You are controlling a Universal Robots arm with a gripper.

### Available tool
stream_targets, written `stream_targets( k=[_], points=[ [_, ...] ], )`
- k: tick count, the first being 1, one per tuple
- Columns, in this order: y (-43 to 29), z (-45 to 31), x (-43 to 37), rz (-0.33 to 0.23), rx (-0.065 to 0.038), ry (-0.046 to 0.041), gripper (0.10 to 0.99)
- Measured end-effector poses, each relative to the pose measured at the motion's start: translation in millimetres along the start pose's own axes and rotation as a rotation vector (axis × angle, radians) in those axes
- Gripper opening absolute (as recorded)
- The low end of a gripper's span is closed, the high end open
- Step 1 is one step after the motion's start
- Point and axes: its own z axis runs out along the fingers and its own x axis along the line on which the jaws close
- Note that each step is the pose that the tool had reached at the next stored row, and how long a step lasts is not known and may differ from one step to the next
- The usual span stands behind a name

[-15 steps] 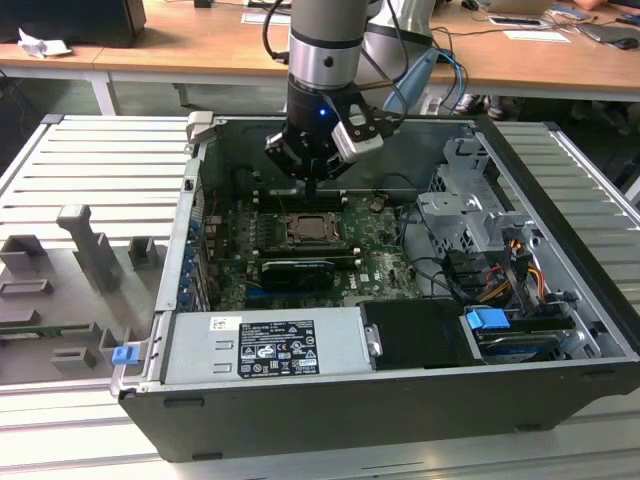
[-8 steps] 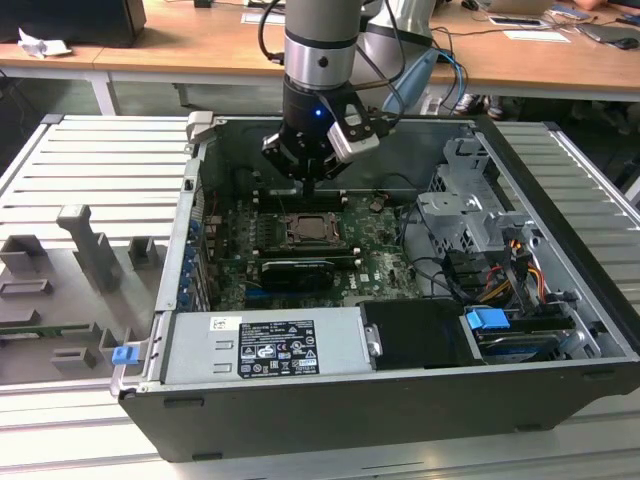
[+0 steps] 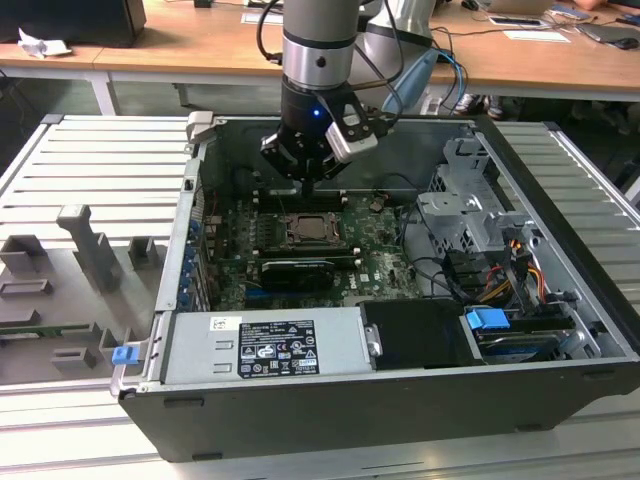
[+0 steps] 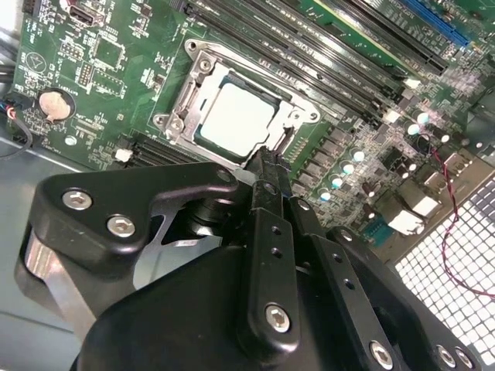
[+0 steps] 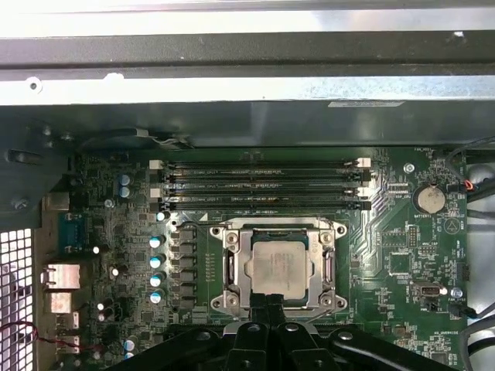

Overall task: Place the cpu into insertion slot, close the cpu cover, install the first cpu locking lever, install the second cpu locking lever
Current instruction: 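Install the first cpu locking lever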

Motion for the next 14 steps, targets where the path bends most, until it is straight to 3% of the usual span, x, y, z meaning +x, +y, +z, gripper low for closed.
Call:
stream_targets(
  k=[14],
  points=[
    [-0.1,0.1,4.7,-0.001,0.0,-0.0023,0.106]
  ],
)
